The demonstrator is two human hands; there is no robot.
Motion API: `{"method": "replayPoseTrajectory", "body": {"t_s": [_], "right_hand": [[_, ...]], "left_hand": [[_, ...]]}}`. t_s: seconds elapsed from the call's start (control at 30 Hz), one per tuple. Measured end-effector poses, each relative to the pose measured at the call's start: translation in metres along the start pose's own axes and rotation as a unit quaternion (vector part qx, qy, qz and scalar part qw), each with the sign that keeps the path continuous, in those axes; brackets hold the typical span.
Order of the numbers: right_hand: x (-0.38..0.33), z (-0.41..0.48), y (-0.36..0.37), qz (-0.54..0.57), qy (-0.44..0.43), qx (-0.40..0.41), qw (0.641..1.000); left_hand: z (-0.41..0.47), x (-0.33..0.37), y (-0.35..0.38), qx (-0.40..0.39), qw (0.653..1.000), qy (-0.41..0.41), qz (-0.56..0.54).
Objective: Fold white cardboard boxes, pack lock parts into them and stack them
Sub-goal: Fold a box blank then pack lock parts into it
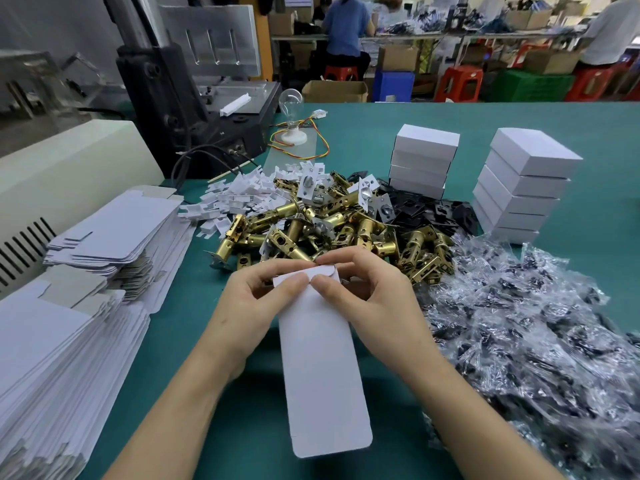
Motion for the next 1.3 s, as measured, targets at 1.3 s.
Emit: {"method": "replayPoseTrajectory", "body": {"t_s": [1.3], "right_hand": [[0.006,0.0,0.005,0.002,0.025,-0.046,0.999]], "left_hand": [[-0.003,0.009,-0.019,0.083,0.995,0.054,0.032]]}}
Point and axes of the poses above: each hand's wrist, its own z-axis towards the middle knuckle, its own y-axis out of the palm, x = y × z, the point moved 9 cm from there along z, towards the middle knuckle, and after that the axes turned 11 degrees about -x, right-handed, at the moved point
